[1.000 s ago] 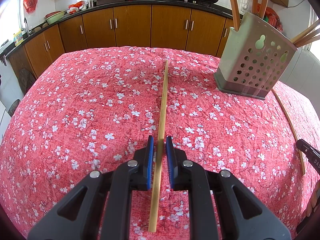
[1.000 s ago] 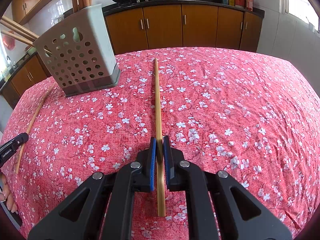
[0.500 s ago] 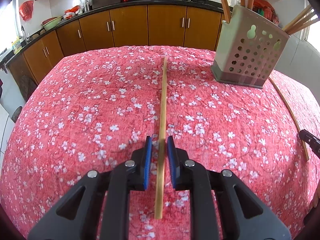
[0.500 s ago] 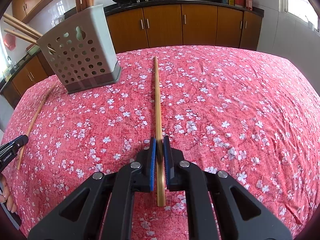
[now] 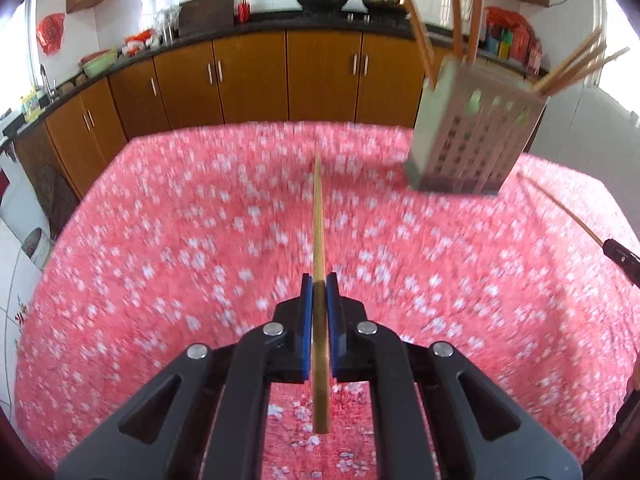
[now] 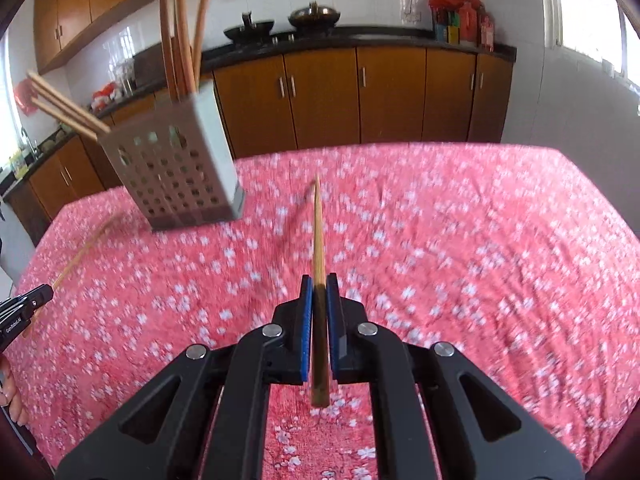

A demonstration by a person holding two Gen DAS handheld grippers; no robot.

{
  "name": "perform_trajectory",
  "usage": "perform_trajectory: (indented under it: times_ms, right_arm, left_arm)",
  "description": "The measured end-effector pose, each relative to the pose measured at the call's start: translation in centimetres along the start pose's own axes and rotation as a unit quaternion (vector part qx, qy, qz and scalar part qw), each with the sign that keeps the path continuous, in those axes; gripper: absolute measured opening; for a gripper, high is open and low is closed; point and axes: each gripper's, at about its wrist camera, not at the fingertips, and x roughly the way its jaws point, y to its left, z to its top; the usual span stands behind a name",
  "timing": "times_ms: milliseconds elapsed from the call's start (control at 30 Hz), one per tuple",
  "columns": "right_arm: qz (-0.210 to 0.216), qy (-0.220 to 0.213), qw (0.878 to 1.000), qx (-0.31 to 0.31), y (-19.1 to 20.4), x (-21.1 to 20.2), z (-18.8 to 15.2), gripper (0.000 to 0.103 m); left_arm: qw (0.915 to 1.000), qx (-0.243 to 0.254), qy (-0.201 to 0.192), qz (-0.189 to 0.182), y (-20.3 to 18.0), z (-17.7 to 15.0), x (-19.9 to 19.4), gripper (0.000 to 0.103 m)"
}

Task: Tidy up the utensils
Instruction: 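Lift the left tool's chopstick into the holder while the right tool inserts its chopstick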

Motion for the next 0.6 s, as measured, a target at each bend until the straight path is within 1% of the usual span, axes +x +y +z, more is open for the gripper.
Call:
perform_trajectory:
  times_ms: [200, 233, 400, 600]
  right_arm:
    - [0.014, -0.063, 0.998, 0.003, 0.0, -4.0, 3.1, 0.008]
    - [0.017, -0.071, 0.997, 0.004, 0.0, -4.3, 3.5, 0.008]
    - [0.026, -0.097, 0.995, 0.011, 0.1, -5.6, 4.6, 0.008]
    - [0.041, -0.120, 0.992, 0.014, 0.6, -7.0, 5.5, 0.008]
  left_arm:
    - [0.9981, -0.007, -0.060, -0.016, 0.0, 2.7, -4.6, 0.008]
    - [0.9978, -0.007, -0.064, -0.017, -0.2, 3.3, -4.7, 0.008]
    - [0.9945, -0.022, -0.098, -0.029, 0.1, 5.1, -7.1, 0.008]
    - [0.9919, -0.031, -0.117, -0.038, 0.1, 6.3, -8.5, 0.008]
